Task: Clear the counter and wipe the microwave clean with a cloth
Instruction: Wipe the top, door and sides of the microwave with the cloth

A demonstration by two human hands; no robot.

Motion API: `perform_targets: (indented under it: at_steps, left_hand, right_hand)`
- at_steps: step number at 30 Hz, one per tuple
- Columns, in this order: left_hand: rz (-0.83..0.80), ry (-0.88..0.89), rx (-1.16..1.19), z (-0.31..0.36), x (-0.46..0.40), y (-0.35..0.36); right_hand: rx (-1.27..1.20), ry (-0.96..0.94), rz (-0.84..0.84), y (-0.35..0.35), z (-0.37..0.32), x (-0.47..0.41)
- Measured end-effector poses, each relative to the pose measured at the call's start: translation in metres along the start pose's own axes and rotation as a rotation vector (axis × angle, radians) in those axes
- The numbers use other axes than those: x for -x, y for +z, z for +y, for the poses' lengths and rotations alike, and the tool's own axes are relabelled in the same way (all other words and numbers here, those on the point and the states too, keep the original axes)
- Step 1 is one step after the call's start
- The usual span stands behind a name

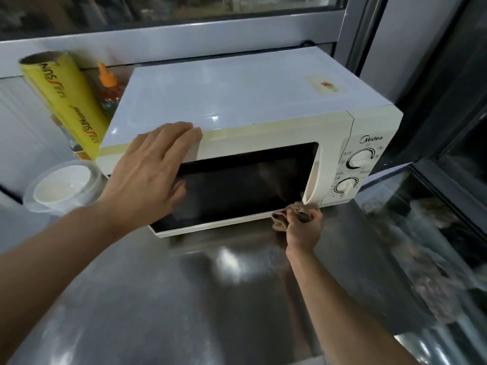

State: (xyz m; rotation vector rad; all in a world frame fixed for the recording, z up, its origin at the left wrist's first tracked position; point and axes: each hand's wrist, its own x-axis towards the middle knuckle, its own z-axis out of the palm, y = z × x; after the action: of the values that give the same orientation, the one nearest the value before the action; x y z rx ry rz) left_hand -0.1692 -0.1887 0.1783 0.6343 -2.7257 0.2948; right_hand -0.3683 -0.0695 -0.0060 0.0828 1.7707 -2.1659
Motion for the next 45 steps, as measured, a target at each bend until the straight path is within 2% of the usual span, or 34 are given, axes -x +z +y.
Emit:
perform_targets:
  at_steps: [5, 12, 18, 21, 24, 32, 35, 39, 45]
  left_hand:
    - [-0.009, 0.049, -0.089, -0.043, 0.012, -0.005]
    - [0.116, 0.214, 0.059, -0.074, 0.001, 0.007]
    - [0.143, 0.273, 0.083, -0.077, 0.003, 0.011]
    - [0.183, 0.268, 0.082, -0.078, 0.005, 0.013]
    - [0.191, 0.262, 0.068, -0.078, 0.004, 0.016]
    - [0.208, 0.218, 0.064, -0.077, 0.003, 0.021]
    - [0.216, 0.223, 0.09, -0.075, 0.002, 0.02]
    - [0.214, 0.211, 0.074, -0.075, 0.002, 0.019]
    - [0.233, 0.266, 0.028, -0.077, 0.003, 0.018]
  right_hand:
    - [-0.15, -0.011, -0.003, 0.003, 0.006, 0.004]
    - [-0.259, 0.052, 0.176, 0.034, 0.015, 0.015]
    - [-0.293, 0.082, 0.066, 0.083, 0.048, 0.083]
    - [-0.318, 0.023, 0.054, 0.098, 0.06, 0.107]
    - [-0.278, -0.019, 0.112, 0.097, 0.06, 0.106]
    - [-0.077, -0.019, 0.268, 0.043, 0.015, 0.021]
    - [-0.076, 0.02, 0.288, 0.03, 0.009, 0.002]
    - [-0.201, 0.074, 0.3, 0.046, 0.016, 0.011]
    - [-0.228, 0.081, 0.22, 0.096, 0.052, 0.074]
